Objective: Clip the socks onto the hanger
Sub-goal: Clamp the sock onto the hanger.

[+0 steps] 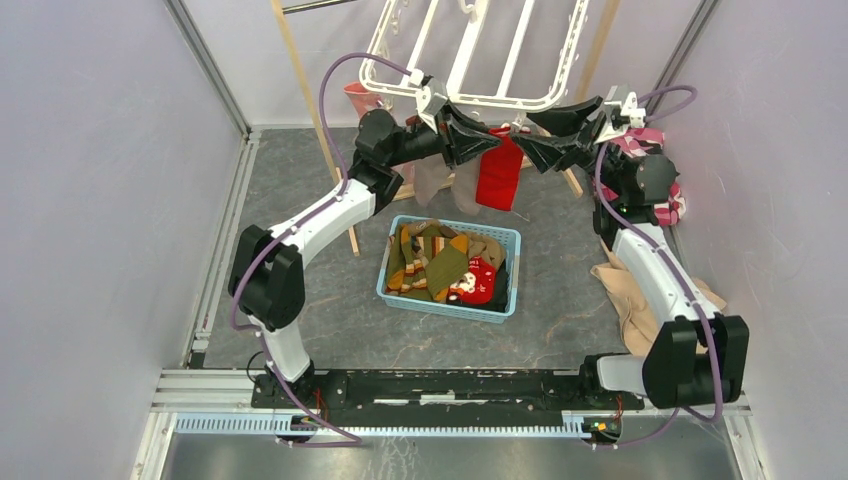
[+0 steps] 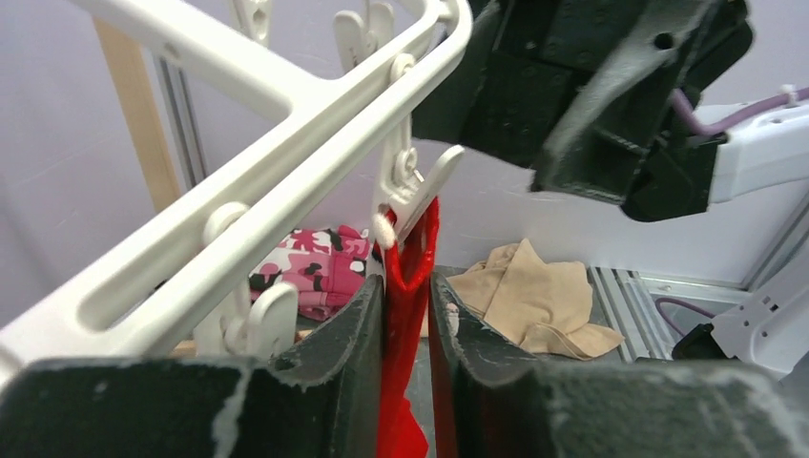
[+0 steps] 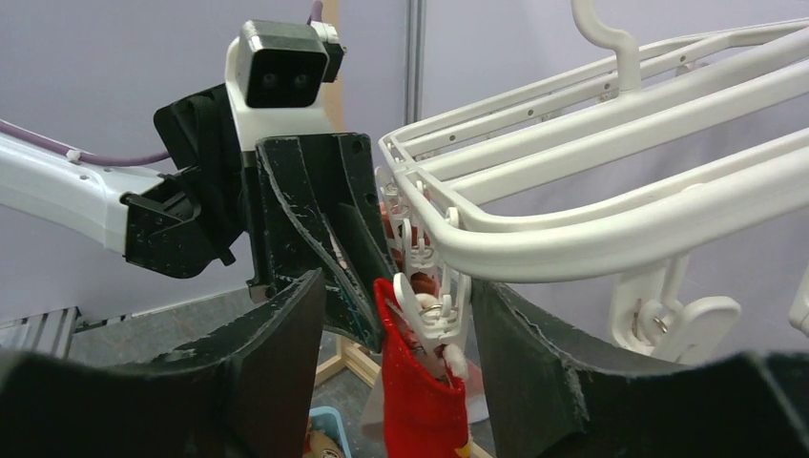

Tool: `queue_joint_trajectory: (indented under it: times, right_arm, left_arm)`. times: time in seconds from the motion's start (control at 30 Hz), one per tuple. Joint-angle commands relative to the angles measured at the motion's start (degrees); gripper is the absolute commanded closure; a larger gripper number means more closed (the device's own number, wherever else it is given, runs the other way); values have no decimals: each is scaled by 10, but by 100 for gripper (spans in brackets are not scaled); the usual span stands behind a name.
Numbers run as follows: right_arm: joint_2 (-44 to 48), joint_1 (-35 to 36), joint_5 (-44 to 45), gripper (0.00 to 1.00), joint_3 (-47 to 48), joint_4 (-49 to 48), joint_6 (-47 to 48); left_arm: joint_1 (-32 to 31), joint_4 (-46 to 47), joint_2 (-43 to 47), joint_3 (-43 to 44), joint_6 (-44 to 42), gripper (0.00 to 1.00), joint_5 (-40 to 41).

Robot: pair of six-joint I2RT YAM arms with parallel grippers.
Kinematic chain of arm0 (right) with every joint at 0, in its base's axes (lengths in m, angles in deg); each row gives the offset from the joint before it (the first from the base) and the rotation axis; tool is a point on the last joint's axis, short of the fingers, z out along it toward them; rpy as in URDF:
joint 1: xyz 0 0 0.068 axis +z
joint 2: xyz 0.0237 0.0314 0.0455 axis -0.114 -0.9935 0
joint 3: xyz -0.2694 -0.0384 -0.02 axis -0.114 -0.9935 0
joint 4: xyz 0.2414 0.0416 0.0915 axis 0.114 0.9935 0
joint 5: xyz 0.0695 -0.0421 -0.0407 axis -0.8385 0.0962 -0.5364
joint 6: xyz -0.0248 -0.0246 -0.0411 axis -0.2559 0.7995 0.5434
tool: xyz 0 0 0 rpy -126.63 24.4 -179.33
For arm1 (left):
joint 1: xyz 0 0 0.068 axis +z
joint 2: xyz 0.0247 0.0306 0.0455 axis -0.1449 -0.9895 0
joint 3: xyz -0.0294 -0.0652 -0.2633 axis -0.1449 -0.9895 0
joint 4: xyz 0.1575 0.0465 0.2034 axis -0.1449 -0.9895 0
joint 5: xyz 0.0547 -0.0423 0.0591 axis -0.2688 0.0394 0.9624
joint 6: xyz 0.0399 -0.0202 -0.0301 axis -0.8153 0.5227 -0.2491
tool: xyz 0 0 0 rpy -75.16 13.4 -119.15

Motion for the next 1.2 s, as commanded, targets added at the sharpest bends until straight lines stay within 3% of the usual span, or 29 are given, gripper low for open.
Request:
queue_joint_trajectory:
  times: [0.0, 0.23, 0.47, 0.67, 0.93, 1.17]
  right_arm:
    - [47, 0, 15, 35, -14, 42, 56]
    - [109, -9, 38, 27, -52, 108, 110]
    - [184, -13, 62, 25, -110, 162, 158]
    - [256, -14, 90, 24, -180, 187, 164]
    - [330, -14, 66, 23, -298, 207, 156]
    - [342, 13, 53, 24, -352, 289, 211]
  left_arm:
    - [6, 24, 29, -17, 24, 68, 25]
    - [8, 19, 74, -69, 28, 46, 59]
    - [9, -15, 179, -158, 18, 27, 107]
    - [9, -53, 292, -261, -3, 21, 130]
    - [9, -85, 455, -446, -7, 4, 175]
    - [9, -51, 528, -604, 62, 0, 194]
